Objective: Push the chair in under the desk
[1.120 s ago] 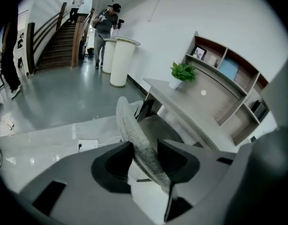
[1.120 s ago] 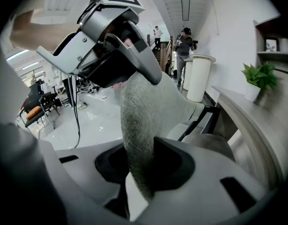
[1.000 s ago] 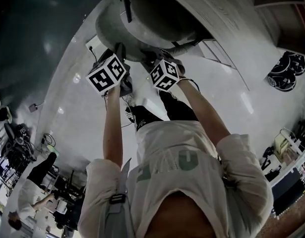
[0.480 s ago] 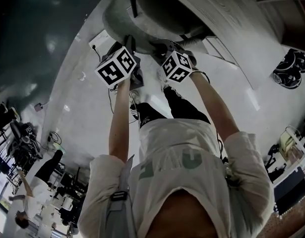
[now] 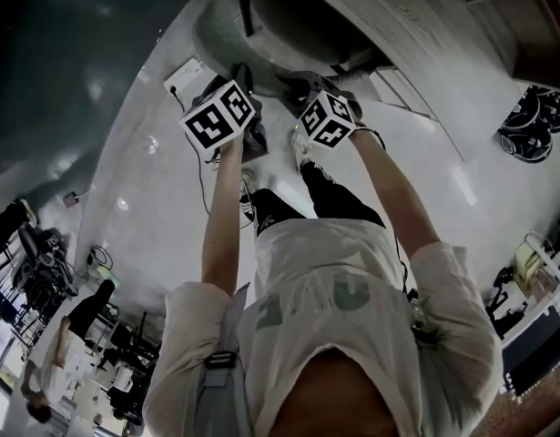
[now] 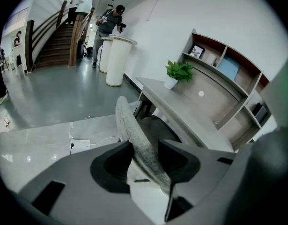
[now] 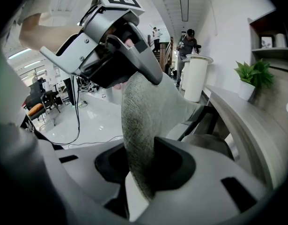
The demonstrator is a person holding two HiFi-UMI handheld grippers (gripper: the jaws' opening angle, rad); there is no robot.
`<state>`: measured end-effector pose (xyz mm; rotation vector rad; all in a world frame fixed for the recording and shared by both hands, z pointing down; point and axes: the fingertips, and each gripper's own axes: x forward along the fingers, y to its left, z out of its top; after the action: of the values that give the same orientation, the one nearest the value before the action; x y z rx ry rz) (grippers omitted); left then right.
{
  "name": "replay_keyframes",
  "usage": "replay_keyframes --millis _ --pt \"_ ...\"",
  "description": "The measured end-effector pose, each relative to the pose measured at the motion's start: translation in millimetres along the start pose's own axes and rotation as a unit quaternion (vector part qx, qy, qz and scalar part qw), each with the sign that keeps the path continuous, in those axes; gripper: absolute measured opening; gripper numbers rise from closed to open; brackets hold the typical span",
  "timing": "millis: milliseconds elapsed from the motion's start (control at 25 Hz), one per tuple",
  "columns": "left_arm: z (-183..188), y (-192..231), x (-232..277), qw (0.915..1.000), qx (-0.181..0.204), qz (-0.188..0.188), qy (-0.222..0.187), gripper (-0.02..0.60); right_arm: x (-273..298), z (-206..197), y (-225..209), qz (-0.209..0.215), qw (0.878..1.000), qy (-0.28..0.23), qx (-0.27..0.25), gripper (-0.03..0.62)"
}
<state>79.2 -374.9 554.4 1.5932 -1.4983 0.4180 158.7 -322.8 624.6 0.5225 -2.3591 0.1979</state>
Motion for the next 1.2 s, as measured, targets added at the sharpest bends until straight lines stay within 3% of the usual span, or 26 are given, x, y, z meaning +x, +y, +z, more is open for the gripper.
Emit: replay_keyframes --millis 280,440,680,840,960,1080,1200 --pt "-2 -1 4 1.0000 -0.004 -0.006 -0.003 0.189 0 -6 -3 -0.013 0.999 0.040 0.018 0.117" --pt "5 -5 -12 0.9988 0.024 0.003 -0.042 0.183 -7 -5 -3 -0.044 0.996 0.075 0.004 0.117" --pt "38 9 -60 0.9938 0.054 -0.005 -0.098 0.103 -30 16 4 -0.091 0.993 0.072 -0.009 0.115" --pt "67 15 -98 0.9873 0.058 -0.029 -0.145 0.091 -47 74 13 -0.125 0.992 -0.005 0.001 0.115" --pt "80 7 -128 0.9797 0.073 -0.055 -0.178 0.091 -64 130 11 -0.156 0.985 -0.073 0.019 0.115" --pt "95 9 -176 0.9679 0.090 -0.072 -0.223 0.089 -86 194 24 -0.190 0.971 -0.142 0.016 0.114" --pt "115 23 -236 0.9522 0.084 -0.089 -0.280 0.077 -113 261 52 -0.225 0.951 -0.211 -0.003 0.098"
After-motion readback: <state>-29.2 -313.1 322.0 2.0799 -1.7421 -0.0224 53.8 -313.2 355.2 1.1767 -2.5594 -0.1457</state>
